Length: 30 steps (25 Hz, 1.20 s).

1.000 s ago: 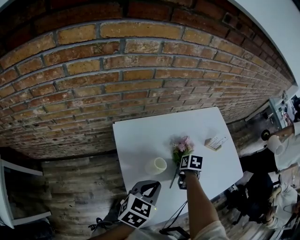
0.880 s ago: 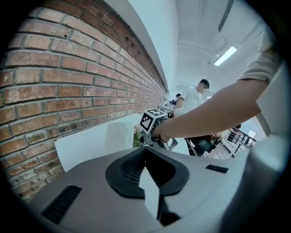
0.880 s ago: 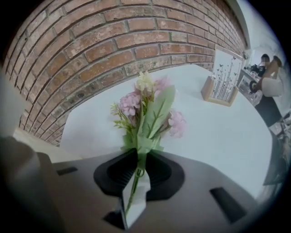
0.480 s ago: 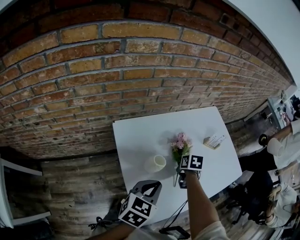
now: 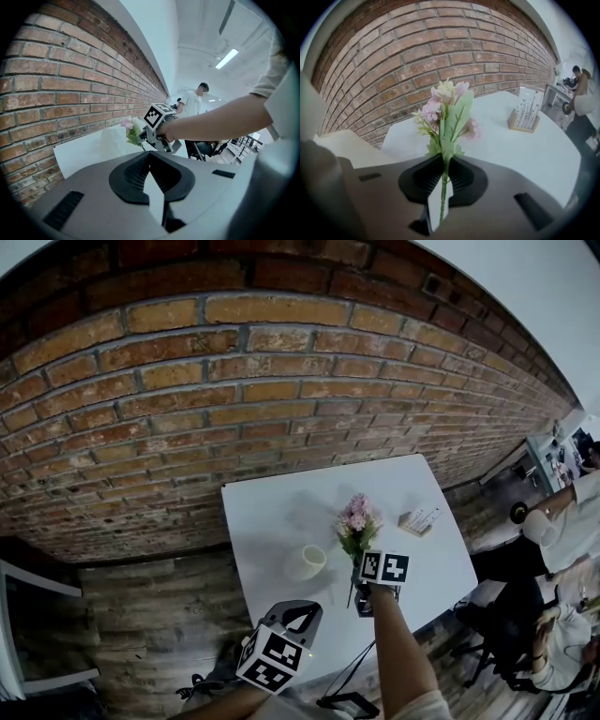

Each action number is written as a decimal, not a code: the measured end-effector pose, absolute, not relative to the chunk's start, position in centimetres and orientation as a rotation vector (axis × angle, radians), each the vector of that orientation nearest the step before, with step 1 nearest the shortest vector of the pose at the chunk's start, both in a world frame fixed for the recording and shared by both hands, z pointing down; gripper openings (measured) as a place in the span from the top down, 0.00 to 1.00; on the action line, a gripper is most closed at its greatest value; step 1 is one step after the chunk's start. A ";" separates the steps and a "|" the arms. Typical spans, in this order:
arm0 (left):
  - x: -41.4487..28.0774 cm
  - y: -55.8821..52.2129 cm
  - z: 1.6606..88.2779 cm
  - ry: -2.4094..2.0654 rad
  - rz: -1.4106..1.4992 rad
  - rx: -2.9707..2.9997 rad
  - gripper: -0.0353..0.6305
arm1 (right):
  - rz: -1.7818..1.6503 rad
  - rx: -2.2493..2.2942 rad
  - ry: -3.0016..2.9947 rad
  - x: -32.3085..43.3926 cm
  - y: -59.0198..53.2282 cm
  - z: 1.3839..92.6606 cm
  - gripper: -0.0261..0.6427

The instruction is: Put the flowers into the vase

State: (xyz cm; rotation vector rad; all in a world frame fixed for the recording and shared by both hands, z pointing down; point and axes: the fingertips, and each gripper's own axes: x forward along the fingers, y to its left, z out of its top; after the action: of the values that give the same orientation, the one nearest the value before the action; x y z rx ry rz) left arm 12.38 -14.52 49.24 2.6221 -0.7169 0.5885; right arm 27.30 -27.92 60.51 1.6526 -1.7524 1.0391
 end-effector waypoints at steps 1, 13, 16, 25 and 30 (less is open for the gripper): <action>12.4 -14.4 49.2 -0.717 0.588 2.625 0.94 | 1.020 1.659 -1.768 27.2 -27.9 59.9 0.91; 11.8 -15.2 49.4 -0.755 0.617 2.617 0.94 | 0.802 1.732 -2.036 23.7 -27.9 50.5 0.91; 11.6 -15.8 49.3 -0.768 0.620 2.619 0.94 | 0.721 1.752 -2.121 22.8 -27.6 47.4 0.91; 11.2 -16.3 49.0 -0.777 0.631 2.625 0.94 | 0.435 1.752 -2.329 19.2 -26.6 39.7 0.91; 10.7 -16.8 49.0 -0.802 0.629 2.620 0.94 | 0.300 1.754 -2.423 17.5 -26.5 36.6 0.91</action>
State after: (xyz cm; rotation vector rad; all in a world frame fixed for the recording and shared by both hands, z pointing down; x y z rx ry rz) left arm 10.66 -16.79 48.97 2.6202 -0.8020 0.6291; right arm 17.46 -26.49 36.62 1.7541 -2.4226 0.3005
